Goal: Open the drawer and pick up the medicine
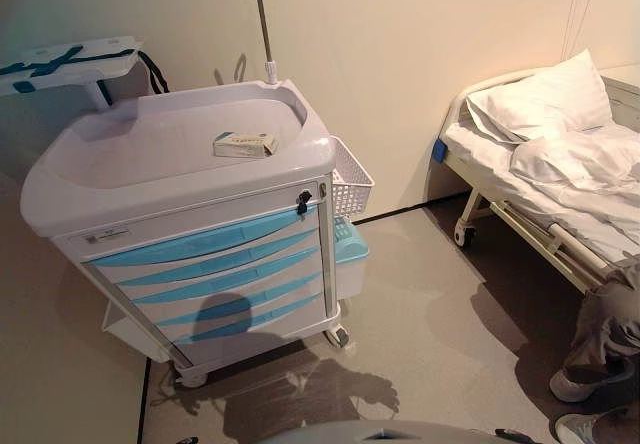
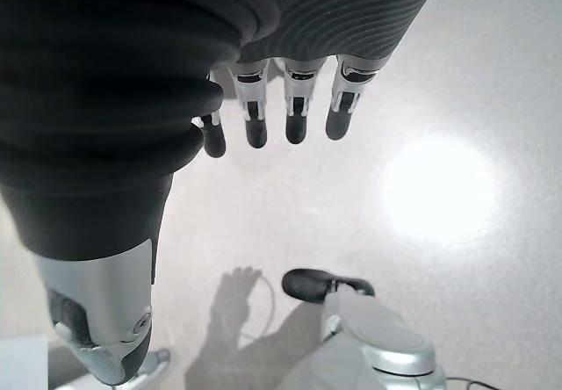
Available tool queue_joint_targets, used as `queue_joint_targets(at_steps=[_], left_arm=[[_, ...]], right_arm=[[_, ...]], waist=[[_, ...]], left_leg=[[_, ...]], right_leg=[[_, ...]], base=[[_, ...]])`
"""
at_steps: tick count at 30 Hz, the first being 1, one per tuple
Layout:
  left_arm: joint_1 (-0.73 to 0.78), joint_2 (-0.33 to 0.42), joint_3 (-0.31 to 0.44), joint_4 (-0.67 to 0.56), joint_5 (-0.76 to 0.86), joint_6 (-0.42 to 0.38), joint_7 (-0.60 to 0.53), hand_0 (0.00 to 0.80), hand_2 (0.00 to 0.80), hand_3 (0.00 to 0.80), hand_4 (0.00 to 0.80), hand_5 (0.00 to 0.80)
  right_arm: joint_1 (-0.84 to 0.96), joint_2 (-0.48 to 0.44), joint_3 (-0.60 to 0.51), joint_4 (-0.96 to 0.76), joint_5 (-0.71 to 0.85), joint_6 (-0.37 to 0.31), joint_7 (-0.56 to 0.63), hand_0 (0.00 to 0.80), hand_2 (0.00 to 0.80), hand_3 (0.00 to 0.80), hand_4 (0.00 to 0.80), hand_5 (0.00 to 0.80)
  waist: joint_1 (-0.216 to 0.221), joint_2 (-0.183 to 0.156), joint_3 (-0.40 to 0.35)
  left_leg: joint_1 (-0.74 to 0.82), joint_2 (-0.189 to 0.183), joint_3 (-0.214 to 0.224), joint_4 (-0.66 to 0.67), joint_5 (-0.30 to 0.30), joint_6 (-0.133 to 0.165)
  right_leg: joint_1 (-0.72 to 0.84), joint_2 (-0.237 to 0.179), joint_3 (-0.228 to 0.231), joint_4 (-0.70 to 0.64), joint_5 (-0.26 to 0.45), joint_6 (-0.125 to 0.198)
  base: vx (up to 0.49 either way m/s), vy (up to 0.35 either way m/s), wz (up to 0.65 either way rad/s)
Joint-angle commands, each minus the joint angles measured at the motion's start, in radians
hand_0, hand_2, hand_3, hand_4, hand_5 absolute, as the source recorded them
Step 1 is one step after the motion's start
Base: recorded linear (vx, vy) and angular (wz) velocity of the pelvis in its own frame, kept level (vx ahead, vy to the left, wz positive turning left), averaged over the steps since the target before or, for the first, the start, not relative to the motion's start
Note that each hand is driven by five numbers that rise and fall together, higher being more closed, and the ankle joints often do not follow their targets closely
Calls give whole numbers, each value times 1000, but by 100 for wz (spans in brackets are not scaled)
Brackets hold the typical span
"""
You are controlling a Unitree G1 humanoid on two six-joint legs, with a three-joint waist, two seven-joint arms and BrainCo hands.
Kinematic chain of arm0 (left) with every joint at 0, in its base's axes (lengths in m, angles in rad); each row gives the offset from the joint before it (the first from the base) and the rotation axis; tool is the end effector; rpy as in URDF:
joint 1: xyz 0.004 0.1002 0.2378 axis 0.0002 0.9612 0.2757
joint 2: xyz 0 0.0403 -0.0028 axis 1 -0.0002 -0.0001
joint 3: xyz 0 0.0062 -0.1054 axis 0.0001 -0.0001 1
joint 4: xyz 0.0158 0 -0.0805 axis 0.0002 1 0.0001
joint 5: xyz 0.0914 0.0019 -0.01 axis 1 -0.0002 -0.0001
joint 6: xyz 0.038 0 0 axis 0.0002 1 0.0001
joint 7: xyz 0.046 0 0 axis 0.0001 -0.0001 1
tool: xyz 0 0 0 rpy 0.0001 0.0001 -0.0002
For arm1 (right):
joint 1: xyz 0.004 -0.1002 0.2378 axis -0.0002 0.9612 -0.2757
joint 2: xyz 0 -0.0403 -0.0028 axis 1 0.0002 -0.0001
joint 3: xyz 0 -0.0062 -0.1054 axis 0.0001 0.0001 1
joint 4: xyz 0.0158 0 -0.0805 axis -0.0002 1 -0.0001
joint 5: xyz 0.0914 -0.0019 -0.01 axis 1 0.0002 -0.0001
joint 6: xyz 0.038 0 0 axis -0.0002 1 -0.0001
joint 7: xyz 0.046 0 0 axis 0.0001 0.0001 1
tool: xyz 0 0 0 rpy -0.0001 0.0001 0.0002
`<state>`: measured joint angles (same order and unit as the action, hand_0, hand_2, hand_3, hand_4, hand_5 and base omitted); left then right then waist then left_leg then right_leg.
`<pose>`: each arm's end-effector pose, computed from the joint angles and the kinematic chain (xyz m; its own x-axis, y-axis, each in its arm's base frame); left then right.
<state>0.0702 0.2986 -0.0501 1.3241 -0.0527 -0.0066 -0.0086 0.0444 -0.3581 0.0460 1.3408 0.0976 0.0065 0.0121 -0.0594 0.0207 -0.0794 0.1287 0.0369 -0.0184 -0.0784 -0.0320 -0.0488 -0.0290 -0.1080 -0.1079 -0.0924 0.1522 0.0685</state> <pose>0.0271 0.2521 -0.1083 0.1817 0.2691 -0.9458 0.0012 0.9618 0.2739 0.0333 -0.2724 -0.1007 0.1785 -0.3227 -0.9295 0.0441 0.9464 -0.3201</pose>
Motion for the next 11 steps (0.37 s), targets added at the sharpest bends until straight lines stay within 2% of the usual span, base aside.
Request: queue_joint_targets(at_steps=[1, 11], left_arm=[[-38, 8, 32, 47, 43, -6, 6, 0, 0, 0, 0, 0], [-45, 2, 18, 33, 35, -11, 9, 0, 0, 0, 0, 0]], right_arm=[[-51, 28, 4, 51, -15, -6, -15, 0, 0, 0, 0, 0], [-55, 35, 17, 54, -20, -4, -14, 0, 0, 0, 0, 0]], waist=[[-5, -41, 6], [-7, -43, 12]], left_leg=[[-86, -63, -33, 26, 25, 38], [-86, -59, -34, 30, 19, 36]], right_leg=[[47, -8, -4, 60, -101, 68], [52, -6, -6, 59, -107, 69]], base=[[15, -3, 4], [4, -1, 2]])
